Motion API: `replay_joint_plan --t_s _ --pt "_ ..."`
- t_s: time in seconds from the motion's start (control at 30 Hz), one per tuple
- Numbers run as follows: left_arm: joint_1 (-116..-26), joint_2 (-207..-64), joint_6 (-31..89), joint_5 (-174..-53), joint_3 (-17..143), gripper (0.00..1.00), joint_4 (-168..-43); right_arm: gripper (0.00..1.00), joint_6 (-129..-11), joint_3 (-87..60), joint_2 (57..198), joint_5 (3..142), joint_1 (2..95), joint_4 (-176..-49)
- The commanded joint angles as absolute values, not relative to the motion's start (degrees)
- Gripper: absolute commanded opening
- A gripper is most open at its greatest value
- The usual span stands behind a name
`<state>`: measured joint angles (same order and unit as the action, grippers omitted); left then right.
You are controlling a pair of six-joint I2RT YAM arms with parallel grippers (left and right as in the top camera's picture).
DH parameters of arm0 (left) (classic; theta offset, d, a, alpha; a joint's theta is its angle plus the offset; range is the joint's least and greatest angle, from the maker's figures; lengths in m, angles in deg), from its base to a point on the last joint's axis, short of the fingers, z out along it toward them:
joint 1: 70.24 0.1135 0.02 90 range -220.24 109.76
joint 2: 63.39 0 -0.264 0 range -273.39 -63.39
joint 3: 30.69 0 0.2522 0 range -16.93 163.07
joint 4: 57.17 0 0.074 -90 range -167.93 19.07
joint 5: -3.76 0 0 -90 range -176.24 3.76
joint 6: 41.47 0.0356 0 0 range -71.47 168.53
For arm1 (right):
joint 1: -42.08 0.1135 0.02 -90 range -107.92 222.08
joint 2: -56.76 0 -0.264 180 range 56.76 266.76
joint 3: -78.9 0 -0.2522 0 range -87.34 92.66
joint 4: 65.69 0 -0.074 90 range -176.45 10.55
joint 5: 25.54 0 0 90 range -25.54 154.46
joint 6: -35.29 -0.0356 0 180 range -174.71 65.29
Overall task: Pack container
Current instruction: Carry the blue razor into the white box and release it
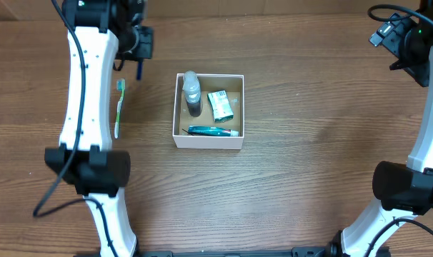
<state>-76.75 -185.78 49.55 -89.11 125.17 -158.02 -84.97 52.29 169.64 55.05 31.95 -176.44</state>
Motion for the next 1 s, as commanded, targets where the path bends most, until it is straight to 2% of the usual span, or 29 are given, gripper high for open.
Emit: replay_joint_plan --t_s 0.0,0.2,0.37,0.67,0.97 --pt "-83.3 -179.5 59.0 -93.7 126.8 0.04 -159.4 1.0 -85.4 52.5 169.1 54.7 31.8 -176.2" --pt "-94.0 -180.3 70.8 -95.3 122.9 0.04 -161.7 1.0 -85.4 52.5 169.1 54.7 31.8 -176.2" --pt "-98.6 -180.3 75.1 -95.1 114.1 0.05 -158.2 1.0 -85.4 52.5 169.1 54.7 31.8 -176.2" --pt "-98.6 -180.3 76.3 -95.0 97.2 0.07 -144.6 1.0 -85.4 52.5 169.1 54.7 31.8 -176.2" --pt "-96.6 -180.3 76.9 -92.7 87.0 0.07 -136.6 1.0 -85.4 52.5 169.1 54.7 31.8 -176.2"
